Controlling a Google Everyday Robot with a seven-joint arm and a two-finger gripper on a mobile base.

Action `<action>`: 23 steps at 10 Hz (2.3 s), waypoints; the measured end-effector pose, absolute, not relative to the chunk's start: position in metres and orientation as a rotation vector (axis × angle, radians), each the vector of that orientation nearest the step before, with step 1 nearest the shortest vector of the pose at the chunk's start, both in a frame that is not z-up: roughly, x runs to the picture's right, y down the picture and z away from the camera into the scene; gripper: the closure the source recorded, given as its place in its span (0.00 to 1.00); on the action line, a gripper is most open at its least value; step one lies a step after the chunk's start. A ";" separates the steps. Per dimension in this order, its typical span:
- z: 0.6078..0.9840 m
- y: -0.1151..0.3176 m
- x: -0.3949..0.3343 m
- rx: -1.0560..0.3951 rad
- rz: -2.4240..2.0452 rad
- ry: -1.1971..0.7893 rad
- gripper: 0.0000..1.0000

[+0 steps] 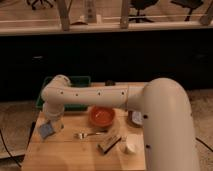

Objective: Place sponge in table surface

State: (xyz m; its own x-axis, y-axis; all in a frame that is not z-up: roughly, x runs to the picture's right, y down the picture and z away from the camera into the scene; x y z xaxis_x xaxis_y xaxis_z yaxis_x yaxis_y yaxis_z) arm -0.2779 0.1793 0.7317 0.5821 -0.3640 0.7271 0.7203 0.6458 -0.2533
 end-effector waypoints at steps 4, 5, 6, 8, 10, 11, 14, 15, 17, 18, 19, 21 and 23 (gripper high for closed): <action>0.766 0.207 -0.283 -0.614 -0.671 -0.728 1.00; 0.772 0.212 -0.285 -0.617 -0.673 -0.727 1.00; 0.780 0.220 -0.289 -0.624 -0.675 -0.726 1.00; 0.792 0.228 -0.288 -0.625 -0.665 -0.721 0.98; 0.800 0.235 -0.289 -0.630 -0.658 -0.719 0.81; 0.802 0.237 -0.289 -0.634 -0.656 -0.718 0.73; 0.807 0.241 -0.286 -0.642 -0.644 -0.718 0.44; 0.809 0.242 -0.285 -0.644 -0.640 -0.718 0.33; 0.810 0.243 -0.283 -0.647 -0.635 -0.717 0.20; 0.810 0.243 -0.283 -0.648 -0.634 -0.717 0.20; 0.810 0.243 -0.282 -0.650 -0.632 -0.718 0.20; 0.810 0.243 -0.280 -0.651 -0.631 -0.717 0.20; 0.808 0.240 -0.278 -0.645 -0.629 -0.718 0.20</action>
